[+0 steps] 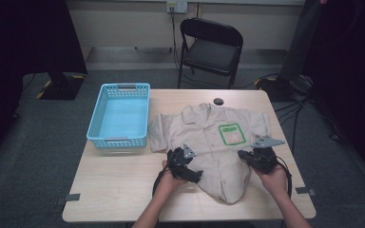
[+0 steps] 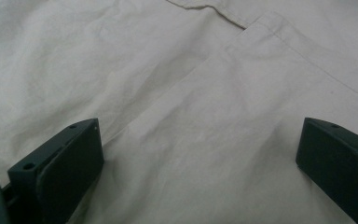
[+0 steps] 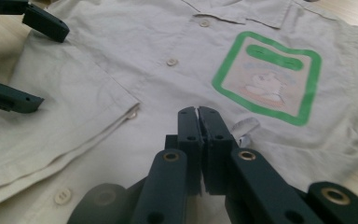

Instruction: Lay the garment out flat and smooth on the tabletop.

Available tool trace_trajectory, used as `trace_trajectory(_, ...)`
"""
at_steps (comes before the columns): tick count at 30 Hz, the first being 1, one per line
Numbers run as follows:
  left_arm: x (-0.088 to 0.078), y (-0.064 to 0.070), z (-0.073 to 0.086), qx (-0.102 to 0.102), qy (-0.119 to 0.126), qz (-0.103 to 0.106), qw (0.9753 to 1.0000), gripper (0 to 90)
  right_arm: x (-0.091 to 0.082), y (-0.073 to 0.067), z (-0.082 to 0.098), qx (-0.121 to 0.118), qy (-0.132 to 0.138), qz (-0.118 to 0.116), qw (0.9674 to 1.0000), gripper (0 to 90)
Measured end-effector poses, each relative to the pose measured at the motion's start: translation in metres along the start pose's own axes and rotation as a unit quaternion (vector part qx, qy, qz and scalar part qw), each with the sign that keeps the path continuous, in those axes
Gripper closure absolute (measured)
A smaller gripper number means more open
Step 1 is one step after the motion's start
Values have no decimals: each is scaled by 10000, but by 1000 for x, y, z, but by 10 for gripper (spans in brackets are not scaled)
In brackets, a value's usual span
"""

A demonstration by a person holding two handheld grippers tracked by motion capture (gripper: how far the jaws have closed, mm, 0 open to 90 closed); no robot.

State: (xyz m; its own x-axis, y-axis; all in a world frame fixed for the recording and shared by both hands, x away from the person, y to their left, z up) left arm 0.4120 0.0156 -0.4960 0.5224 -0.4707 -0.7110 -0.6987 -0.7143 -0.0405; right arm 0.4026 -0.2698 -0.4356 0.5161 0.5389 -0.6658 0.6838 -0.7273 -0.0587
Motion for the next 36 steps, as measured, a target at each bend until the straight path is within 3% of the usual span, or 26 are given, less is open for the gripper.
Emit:
trace_trajectory(19,0,0,0,-2,-2,0,10000,0,-50,24,39,500,411,135,9978,876)
trace_trajectory(36,0,0,0,5,-8,5,10000,0,-81,31,67,656,572,174,9961,840)
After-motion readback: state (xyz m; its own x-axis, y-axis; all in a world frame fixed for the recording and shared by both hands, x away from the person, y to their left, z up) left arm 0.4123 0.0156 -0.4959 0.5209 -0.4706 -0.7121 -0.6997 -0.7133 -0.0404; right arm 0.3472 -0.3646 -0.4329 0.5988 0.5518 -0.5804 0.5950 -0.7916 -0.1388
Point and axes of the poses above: each handheld gripper's, and its own axes: x roughly forward along the jaws, z roughly out of its underside, y roughly to its right, the point moved 1 cm from there along x, roughly forward along the jaws, and after that the axes turned 6 degrees about -z, right-handed, at the moved point
